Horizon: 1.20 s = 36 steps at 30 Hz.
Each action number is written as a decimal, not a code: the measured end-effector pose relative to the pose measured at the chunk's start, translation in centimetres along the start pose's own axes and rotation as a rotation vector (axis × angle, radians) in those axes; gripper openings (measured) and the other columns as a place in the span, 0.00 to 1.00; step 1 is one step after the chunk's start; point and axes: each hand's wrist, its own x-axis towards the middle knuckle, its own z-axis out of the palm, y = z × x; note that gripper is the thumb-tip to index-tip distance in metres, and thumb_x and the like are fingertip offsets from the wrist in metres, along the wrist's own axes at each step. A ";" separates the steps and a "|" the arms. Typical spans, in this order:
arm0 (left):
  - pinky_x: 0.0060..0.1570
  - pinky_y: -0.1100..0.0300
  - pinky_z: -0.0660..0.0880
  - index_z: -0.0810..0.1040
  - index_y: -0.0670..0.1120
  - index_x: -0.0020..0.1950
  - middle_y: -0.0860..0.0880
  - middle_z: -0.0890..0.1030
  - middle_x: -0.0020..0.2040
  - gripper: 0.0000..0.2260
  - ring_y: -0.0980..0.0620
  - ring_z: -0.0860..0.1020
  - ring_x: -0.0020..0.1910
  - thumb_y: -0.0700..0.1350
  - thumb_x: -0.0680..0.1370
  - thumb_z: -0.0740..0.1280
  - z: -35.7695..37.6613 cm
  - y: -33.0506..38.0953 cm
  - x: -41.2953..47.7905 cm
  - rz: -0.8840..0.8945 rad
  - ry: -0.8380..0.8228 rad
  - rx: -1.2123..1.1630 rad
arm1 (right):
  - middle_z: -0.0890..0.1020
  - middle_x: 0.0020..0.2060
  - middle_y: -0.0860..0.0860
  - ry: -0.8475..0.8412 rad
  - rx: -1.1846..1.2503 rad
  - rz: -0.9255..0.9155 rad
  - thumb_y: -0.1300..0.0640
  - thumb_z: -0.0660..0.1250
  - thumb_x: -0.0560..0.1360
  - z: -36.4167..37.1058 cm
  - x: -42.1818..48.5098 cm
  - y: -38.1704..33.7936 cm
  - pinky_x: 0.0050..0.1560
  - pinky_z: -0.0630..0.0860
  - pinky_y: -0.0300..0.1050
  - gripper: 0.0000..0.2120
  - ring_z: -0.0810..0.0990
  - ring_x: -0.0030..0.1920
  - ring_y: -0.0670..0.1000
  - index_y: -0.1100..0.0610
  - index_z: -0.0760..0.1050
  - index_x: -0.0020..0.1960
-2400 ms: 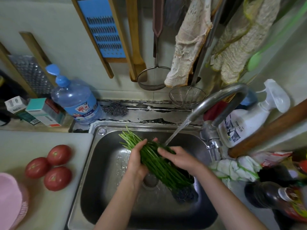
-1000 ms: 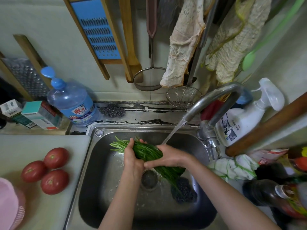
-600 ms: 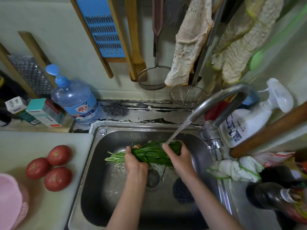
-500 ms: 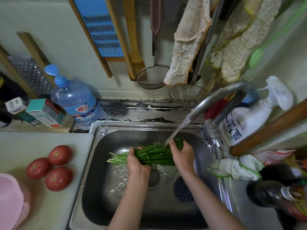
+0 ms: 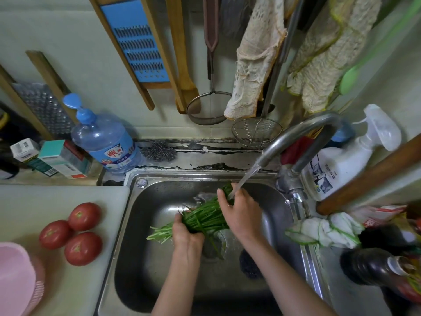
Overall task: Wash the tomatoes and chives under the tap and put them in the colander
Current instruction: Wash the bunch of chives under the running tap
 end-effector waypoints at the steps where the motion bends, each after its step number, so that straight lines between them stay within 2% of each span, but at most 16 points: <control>1: 0.59 0.46 0.69 0.75 0.40 0.51 0.39 0.77 0.52 0.16 0.41 0.75 0.57 0.49 0.83 0.53 -0.2 -0.2 0.0 -0.019 0.009 0.010 | 0.81 0.34 0.52 -0.032 -0.040 0.008 0.40 0.58 0.78 -0.2 0.6 0.0 0.30 0.71 0.43 0.21 0.83 0.37 0.56 0.57 0.77 0.43; 3: 0.63 0.47 0.69 0.75 0.39 0.56 0.39 0.77 0.55 0.16 0.41 0.75 0.60 0.48 0.83 0.53 -0.4 -0.7 0.1 -0.040 0.024 0.011 | 0.81 0.32 0.51 -0.176 -0.052 0.070 0.37 0.52 0.78 -0.9 1.6 -0.2 0.32 0.69 0.42 0.27 0.83 0.37 0.55 0.57 0.78 0.42; 5: 0.63 0.47 0.70 0.74 0.41 0.45 0.41 0.79 0.45 0.14 0.42 0.77 0.49 0.47 0.83 0.53 -0.1 -0.4 0.2 -0.033 0.024 0.001 | 0.84 0.46 0.54 -0.295 0.005 0.164 0.36 0.52 0.78 -1.8 2.4 -0.3 0.42 0.73 0.43 0.28 0.82 0.49 0.56 0.57 0.78 0.54; 8: 0.46 0.48 0.74 0.69 0.43 0.38 0.43 0.76 0.35 0.16 0.47 0.74 0.38 0.45 0.83 0.52 0.8 0.6 0.6 -0.047 0.016 -0.074 | 0.75 0.62 0.50 -0.450 0.454 0.411 0.37 0.58 0.77 -2.1 2.7 0.7 0.59 0.66 0.45 0.28 0.72 0.64 0.52 0.52 0.65 0.70; 11: 0.52 0.48 0.72 0.70 0.41 0.41 0.44 0.74 0.38 0.16 0.46 0.75 0.39 0.47 0.83 0.51 1.2 0.3 0.6 -0.067 0.004 -0.132 | 0.76 0.63 0.48 -0.398 0.949 0.792 0.31 0.67 0.64 -0.4 2.2 1.4 0.65 0.67 0.48 0.35 0.75 0.62 0.52 0.49 0.73 0.64; 12: 0.54 0.47 0.71 0.70 0.41 0.44 0.44 0.74 0.39 0.15 0.46 0.75 0.40 0.47 0.83 0.51 1.2 -0.1 0.6 -0.078 0.001 -0.159 | 0.80 0.58 0.51 -0.324 1.017 0.867 0.32 0.70 0.62 0.2 2.1 1.8 0.63 0.72 0.53 0.32 0.78 0.58 0.54 0.50 0.77 0.59; 14: 0.58 0.45 0.71 0.72 0.41 0.49 0.41 0.76 0.42 0.15 0.44 0.77 0.45 0.49 0.83 0.51 0.8 -1.2 0.7 -0.096 0.008 -0.161 | 0.82 0.43 0.53 -0.170 0.951 0.860 0.40 0.70 0.69 0.6 2.5 2.1 0.51 0.78 0.49 0.18 0.81 0.46 0.54 0.56 0.80 0.46; 17: 0.65 0.43 0.69 0.74 0.41 0.53 0.38 0.77 0.49 0.16 0.40 0.76 0.52 0.48 0.82 0.51 0.1 -2.3 1.1 -0.100 0.019 -0.093 | 0.76 0.29 0.54 -0.042 0.681 0.701 0.45 0.67 0.74 0.2 3.0 2.1 0.38 0.70 0.47 0.24 0.77 0.36 0.57 0.67 0.75 0.36; 20: 0.62 0.44 0.72 0.74 0.42 0.45 0.41 0.78 0.42 0.15 0.43 0.77 0.48 0.47 0.81 0.52 0.1 -2.0 1.0 -0.095 -0.028 -0.077 | 0.81 0.36 0.57 -0.096 0.877 0.713 0.45 0.65 0.76 -0.6 2.7 2.2 0.44 0.74 0.48 0.24 0.82 0.45 0.61 0.68 0.77 0.42; 22: 0.48 0.45 0.78 0.70 0.46 0.36 0.46 0.76 0.30 0.15 0.47 0.76 0.37 0.48 0.81 0.54 0.2 -1.3 1.3 -0.048 -0.071 -0.073 | 0.83 0.47 0.58 -0.272 1.225 0.868 0.40 0.61 0.76 -1.7 2.1 3.2 0.50 0.76 0.50 0.25 0.82 0.51 0.59 0.63 0.79 0.52; 24: 0.47 0.46 0.77 0.68 0.49 0.33 0.51 0.72 0.23 0.15 0.51 0.73 0.29 0.48 0.79 0.59 0.2 -0.5 1.6 -0.014 -0.133 -0.052 | 0.82 0.54 0.60 -0.427 1.393 0.944 0.34 0.60 0.72 -2.4 1.6 4.4 0.56 0.76 0.57 0.31 0.80 0.55 0.60 0.58 0.77 0.59; 27: 0.44 0.55 0.75 0.66 0.50 0.28 0.53 0.68 0.21 0.16 0.54 0.69 0.23 0.49 0.73 0.67 0.5 -0.1 2.1 -0.028 -0.250 0.067 | 0.82 0.55 0.61 -0.726 1.301 0.982 0.30 0.68 0.62 -2.3 1.0 5.7 0.63 0.71 0.64 0.36 0.79 0.58 0.62 0.56 0.80 0.57; 30: 0.36 0.60 0.70 0.66 0.49 0.27 0.53 0.67 0.21 0.17 0.55 0.67 0.22 0.50 0.72 0.68 1.8 -0.5 1.7 -0.046 -0.330 0.196 | 0.82 0.53 0.60 -0.866 0.989 0.869 0.36 0.77 0.59 -1.7 0.8 5.1 0.61 0.74 0.56 0.35 0.81 0.55 0.59 0.58 0.79 0.58; 31: 0.35 0.60 0.70 0.65 0.49 0.28 0.53 0.67 0.21 0.17 0.55 0.67 0.21 0.49 0.74 0.67 2.3 -0.6 1.5 -0.030 -0.343 0.212 | 0.83 0.51 0.59 -0.817 0.795 0.751 0.38 0.76 0.61 -0.9 0.9 5.1 0.57 0.77 0.52 0.35 0.82 0.52 0.57 0.59 0.77 0.59; 33: 0.32 0.60 0.71 0.65 0.49 0.29 0.53 0.67 0.21 0.17 0.55 0.68 0.20 0.48 0.76 0.65 3.3 -0.9 1.0 0.016 -0.353 0.249 | 0.84 0.44 0.57 -0.627 0.386 0.484 0.40 0.69 0.71 0.2 0.8 4.8 0.49 0.79 0.50 0.22 0.83 0.46 0.57 0.59 0.78 0.50; 36: 0.34 0.58 0.72 0.67 0.48 0.26 0.52 0.68 0.21 0.19 0.55 0.69 0.20 0.48 0.77 0.64 3.7 -1.3 1.1 0.026 -0.342 0.257 | 0.81 0.35 0.56 -0.479 0.142 0.288 0.42 0.62 0.76 -1.3 1.1 3.4 0.41 0.75 0.48 0.21 0.82 0.42 0.60 0.58 0.74 0.36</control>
